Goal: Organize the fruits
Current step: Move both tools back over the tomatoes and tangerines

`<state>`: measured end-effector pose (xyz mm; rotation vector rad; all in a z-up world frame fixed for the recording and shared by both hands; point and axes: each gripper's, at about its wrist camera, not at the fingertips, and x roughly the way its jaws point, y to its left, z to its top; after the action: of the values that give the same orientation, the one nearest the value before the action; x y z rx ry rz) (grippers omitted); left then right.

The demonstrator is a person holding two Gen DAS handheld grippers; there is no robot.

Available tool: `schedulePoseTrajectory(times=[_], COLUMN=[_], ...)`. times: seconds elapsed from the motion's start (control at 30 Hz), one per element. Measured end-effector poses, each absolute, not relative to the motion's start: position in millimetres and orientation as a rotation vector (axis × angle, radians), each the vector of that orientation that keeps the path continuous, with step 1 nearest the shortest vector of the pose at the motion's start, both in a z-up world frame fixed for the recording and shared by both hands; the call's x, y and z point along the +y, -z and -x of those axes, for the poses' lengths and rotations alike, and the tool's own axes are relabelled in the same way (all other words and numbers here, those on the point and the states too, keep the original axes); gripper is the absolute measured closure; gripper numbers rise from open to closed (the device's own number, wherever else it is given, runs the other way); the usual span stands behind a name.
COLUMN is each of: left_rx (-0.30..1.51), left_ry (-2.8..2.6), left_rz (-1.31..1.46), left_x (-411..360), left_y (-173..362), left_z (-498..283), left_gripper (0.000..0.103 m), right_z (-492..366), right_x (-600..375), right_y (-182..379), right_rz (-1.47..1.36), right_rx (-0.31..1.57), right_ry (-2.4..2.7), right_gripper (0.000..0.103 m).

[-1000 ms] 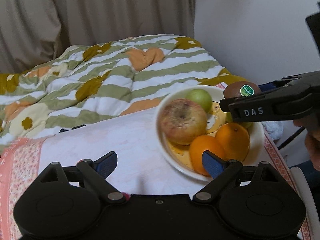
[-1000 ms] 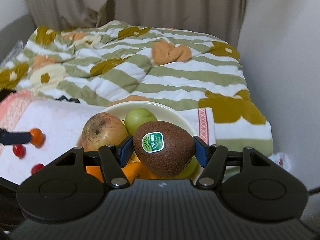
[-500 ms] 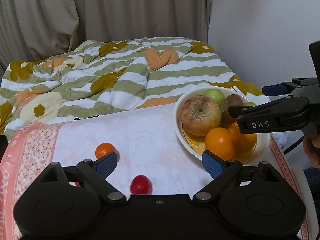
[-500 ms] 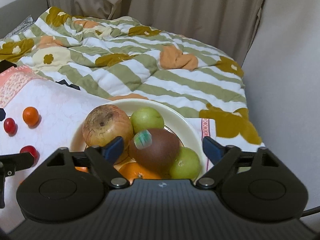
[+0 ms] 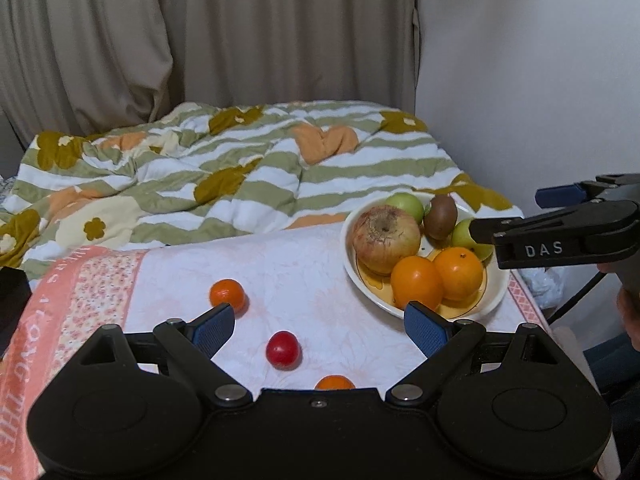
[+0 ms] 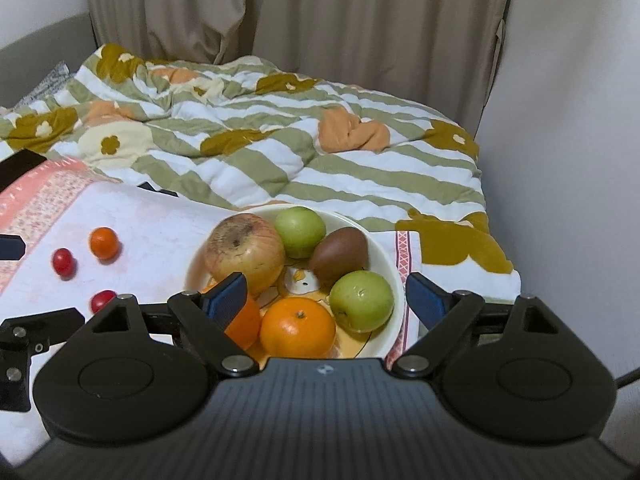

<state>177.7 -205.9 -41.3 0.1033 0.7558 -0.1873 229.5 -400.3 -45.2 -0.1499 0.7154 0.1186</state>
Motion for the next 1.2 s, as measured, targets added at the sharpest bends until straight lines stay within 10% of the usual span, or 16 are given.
schedulePoseTrajectory(times=[1.2], left_rx=[0.694], left_ry=[0.274], left_rz=[-0.202], left_x=[-27.7], left_y=[21.4], left_z=[-168.1], left_gripper=[0.001], right_z=[-125.3], right_x=[-263.4], right_y=[31.8], right_rz=[-0.076], right_rx=[0.799], right_ry=[0.052], right_gripper=[0.001])
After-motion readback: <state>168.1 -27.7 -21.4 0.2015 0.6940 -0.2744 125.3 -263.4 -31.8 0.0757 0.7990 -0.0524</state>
